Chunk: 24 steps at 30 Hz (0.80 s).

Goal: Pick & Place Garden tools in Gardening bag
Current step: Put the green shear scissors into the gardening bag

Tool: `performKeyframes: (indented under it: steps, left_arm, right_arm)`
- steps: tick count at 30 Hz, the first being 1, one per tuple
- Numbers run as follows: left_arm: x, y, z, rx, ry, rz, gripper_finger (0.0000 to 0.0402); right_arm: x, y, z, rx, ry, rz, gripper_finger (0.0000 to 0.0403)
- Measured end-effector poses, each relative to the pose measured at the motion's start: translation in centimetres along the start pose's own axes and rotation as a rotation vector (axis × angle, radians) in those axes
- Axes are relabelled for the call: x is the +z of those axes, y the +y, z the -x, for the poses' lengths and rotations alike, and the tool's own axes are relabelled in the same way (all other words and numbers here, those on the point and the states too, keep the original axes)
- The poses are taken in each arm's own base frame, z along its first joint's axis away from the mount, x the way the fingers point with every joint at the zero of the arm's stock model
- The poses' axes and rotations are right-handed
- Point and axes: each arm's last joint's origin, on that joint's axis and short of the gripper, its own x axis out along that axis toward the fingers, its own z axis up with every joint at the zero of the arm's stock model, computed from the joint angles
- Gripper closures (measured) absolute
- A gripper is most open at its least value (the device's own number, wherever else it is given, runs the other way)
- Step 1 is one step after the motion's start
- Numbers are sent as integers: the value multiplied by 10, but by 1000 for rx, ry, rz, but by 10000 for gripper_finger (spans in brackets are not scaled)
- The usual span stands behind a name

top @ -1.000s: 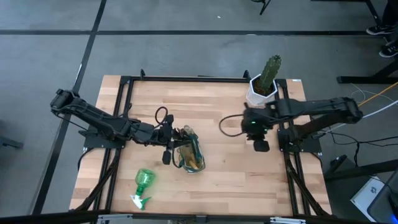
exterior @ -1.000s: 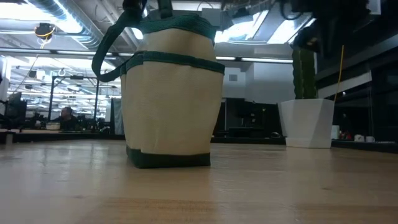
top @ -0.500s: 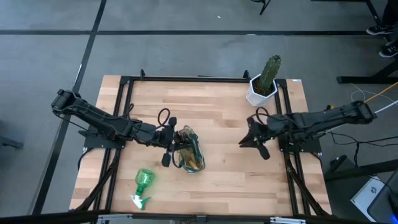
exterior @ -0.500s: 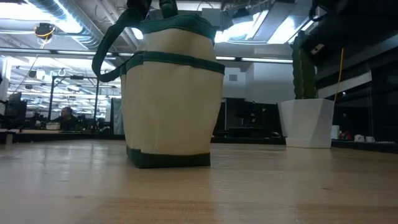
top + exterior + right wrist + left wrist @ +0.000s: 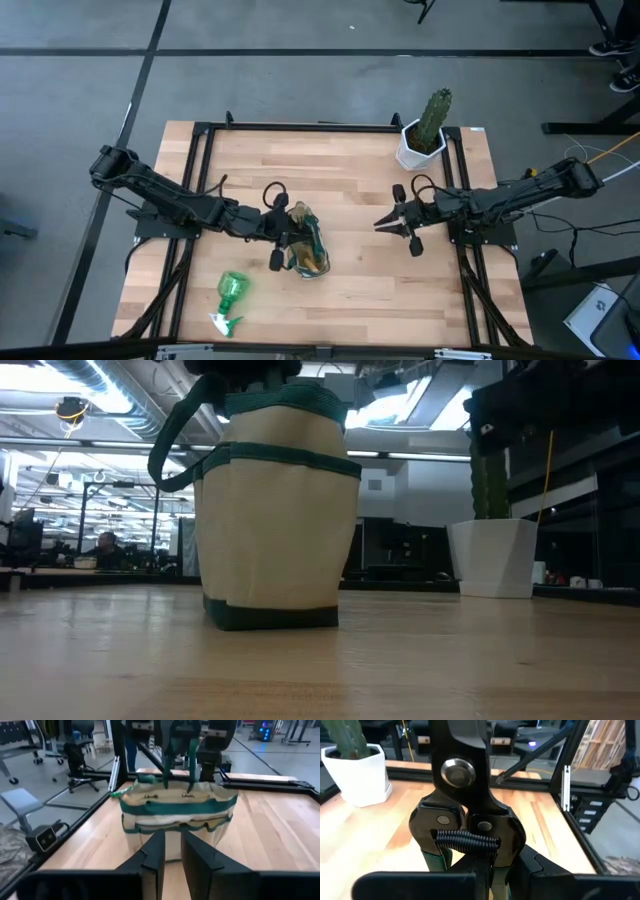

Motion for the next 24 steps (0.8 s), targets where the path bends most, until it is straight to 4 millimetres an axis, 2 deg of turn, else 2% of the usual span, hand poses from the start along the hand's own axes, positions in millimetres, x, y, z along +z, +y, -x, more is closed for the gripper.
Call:
performKeyframes:
  steps: [6,13,19,24]
  left_arm:
    - [4,-1,0,-8,-39,6,363]
    - [6,-2,1,-13,-55,21,372]
    - [7,-11,3,-54,-89,49,364]
    - [3,-17,0,-68,-79,43,372]
  right_arm:
    - [-3,0,0,-1,28,-16,341]
    - [-4,0,0,-1,40,-19,341]
    - [-5,0,0,-1,47,-20,341]
    - [-5,0,0,-1,48,-20,341]
